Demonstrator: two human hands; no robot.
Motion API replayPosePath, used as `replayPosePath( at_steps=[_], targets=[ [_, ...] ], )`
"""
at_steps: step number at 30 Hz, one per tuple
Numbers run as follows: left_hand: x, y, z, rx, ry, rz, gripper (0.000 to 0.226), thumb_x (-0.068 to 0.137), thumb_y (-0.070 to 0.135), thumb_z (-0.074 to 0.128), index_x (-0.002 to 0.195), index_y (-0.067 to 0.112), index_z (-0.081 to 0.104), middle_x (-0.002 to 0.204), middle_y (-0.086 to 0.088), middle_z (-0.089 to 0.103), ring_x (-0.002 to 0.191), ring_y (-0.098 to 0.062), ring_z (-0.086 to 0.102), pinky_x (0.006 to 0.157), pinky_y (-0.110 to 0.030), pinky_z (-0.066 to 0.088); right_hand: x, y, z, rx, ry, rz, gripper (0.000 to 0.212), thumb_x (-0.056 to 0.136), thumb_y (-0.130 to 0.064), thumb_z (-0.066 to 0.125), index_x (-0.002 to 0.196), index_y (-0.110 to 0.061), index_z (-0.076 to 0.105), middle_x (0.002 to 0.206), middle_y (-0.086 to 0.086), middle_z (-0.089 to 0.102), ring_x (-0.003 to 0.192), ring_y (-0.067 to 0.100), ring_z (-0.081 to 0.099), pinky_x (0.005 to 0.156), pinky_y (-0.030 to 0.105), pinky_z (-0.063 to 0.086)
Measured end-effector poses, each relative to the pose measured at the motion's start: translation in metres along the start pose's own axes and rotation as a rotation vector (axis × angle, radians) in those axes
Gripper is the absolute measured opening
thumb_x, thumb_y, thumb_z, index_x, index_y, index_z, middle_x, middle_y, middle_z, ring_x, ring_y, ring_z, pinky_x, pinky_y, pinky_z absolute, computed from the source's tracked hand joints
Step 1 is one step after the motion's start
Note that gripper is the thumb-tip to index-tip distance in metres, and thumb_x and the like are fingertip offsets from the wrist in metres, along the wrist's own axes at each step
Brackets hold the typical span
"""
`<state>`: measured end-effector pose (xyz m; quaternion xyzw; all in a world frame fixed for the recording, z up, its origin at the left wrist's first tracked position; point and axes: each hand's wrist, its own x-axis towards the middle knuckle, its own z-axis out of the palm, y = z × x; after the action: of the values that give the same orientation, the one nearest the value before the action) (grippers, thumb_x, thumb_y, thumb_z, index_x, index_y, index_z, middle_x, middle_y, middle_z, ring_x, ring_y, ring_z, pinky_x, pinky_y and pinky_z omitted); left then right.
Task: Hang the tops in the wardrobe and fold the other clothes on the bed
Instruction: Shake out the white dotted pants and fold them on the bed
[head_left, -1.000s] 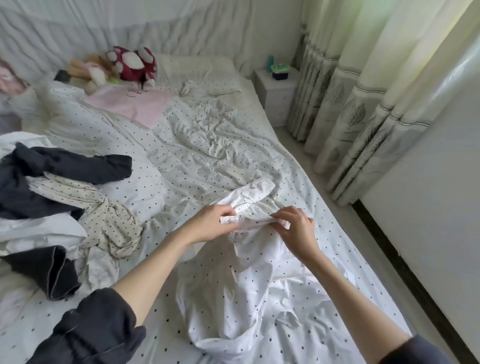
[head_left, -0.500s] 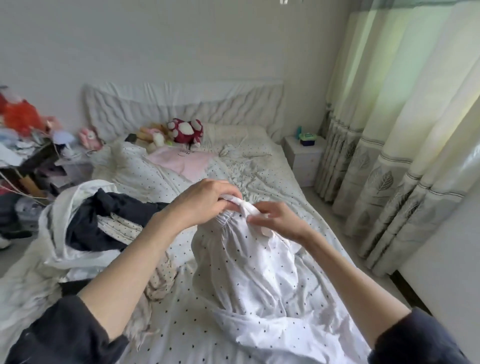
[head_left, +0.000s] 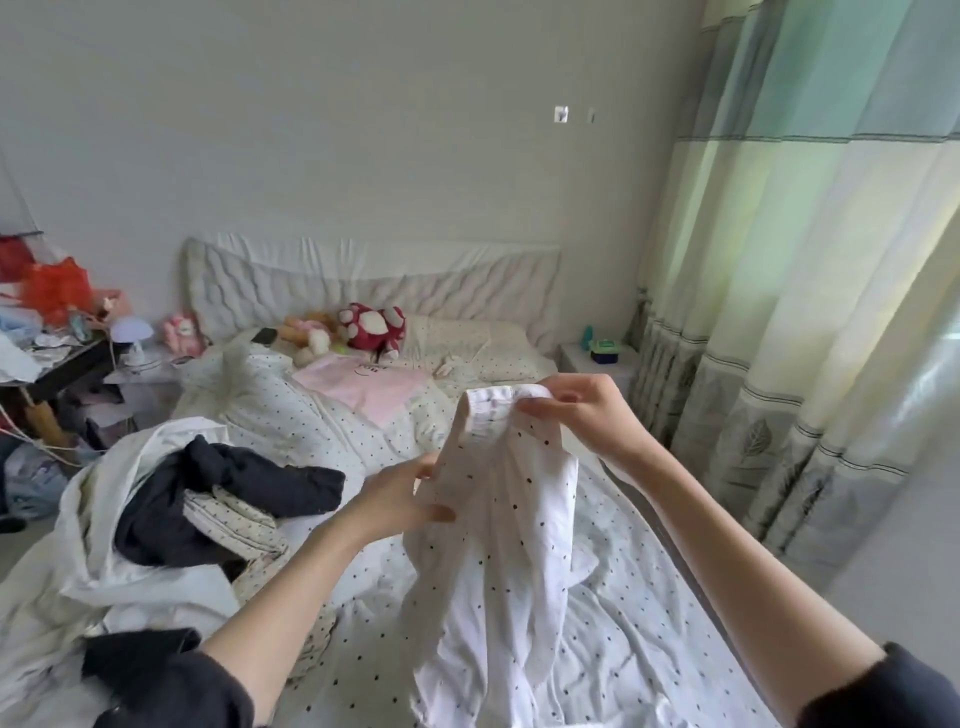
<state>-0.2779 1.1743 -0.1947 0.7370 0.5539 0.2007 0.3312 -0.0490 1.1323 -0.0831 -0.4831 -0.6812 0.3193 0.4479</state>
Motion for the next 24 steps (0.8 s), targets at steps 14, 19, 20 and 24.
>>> replayPosePath(
  at_steps=[14, 19, 20, 24],
  targets=[
    [0.002, -0.003, -0.002, 0.141, 0.049, 0.177, 0.012, 0.085, 0.028, 0.065, 0.087, 0.036, 0.056, 0.105, 0.007, 0.052, 0.101, -0.011, 0.051, 0.089, -0.031, 0.040, -0.051, 0.050, -0.028, -0.796, -0.246, 0.337, 0.031, 0.084, -0.045, 0.065, 0.111, -0.030, 0.061, 0.090, -0.007, 0.061, 0.089, 0.015, 0.056, 0.089, 0.036, 0.037],
    [-0.001, 0.012, 0.004, 0.186, 0.040, 0.162, 0.020, 0.085, 0.022, 0.067, 0.081, 0.036, 0.053, 0.104, 0.003, 0.059, 0.099, -0.017, 0.057, 0.081, -0.031, 0.043, -0.083, 0.072, -0.042, -0.784, -0.008, 0.401, 0.024, 0.087, -0.041, 0.060, 0.071, -0.023, 0.062, 0.066, -0.004, 0.055, 0.072, 0.019, 0.050, 0.071, 0.032, 0.034],
    [-0.003, 0.012, 0.006, 0.216, 0.004, 0.134, 0.020, 0.084, 0.024, 0.068, 0.083, 0.034, 0.051, 0.101, 0.004, 0.058, 0.090, -0.017, 0.059, 0.072, -0.029, 0.044, -0.083, 0.072, -0.051, -0.744, 0.072, 0.419, 0.021, 0.086, -0.037, 0.061, 0.070, -0.023, 0.063, 0.065, -0.005, 0.056, 0.071, 0.019, 0.051, 0.071, 0.032, 0.034],
    [-0.005, 0.049, 0.040, 0.372, -0.153, 0.080, 0.030, 0.085, 0.028, 0.068, 0.106, 0.025, 0.047, 0.109, 0.000, 0.053, 0.083, -0.016, 0.054, 0.062, -0.027, 0.041, -0.099, 0.070, -0.102, -0.650, 0.289, 0.437, 0.018, 0.083, -0.027, 0.061, 0.068, -0.020, 0.068, 0.062, 0.000, 0.059, 0.065, 0.020, 0.052, 0.070, 0.032, 0.036]
  ],
)
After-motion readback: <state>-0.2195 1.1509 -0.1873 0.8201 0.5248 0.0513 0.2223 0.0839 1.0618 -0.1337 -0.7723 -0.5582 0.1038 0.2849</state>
